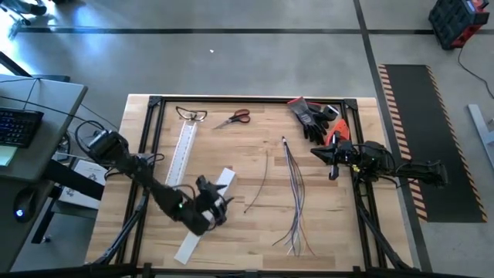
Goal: Ziptie cables
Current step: Move the white cable duct lid to the left side of the table
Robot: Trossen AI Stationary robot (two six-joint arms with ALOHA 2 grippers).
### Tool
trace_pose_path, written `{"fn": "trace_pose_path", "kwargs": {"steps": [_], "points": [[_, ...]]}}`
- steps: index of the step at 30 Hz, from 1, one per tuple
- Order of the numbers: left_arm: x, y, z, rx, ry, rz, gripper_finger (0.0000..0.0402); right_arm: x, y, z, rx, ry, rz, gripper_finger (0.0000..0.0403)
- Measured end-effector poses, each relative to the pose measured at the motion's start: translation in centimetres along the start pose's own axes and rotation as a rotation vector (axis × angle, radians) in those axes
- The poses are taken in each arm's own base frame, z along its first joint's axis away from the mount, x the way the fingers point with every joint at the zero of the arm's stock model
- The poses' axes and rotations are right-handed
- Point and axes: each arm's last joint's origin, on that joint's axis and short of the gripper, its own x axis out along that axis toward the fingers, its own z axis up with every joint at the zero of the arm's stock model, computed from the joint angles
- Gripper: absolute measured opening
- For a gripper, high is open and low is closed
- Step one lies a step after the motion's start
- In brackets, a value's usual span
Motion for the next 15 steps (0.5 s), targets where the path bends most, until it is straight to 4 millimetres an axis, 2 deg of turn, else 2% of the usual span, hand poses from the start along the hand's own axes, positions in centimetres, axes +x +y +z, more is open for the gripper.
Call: {"fn": "trace_pose_path", "kwargs": {"steps": [4, 8, 15], "points": [[0.5, -1.4, -0.8, 0.141, 0.068, -0.045, 0.0229, 0.0, 0.0, 0.0, 0.0, 0.0, 0.0, 0.0], [1.6, -2.6, -1.2, 0.156, 0.064, -0.107, 0.0229, 0.0, 0.0, 0.0, 0.0, 0.001, 0.0, 0.0], [3.9, -2.1, -0.6, 0.103, 0.101, -0.095, 0.0239, 0.0, 0.0, 0.0, 0.0, 0.001, 0.0, 0.0]]}}
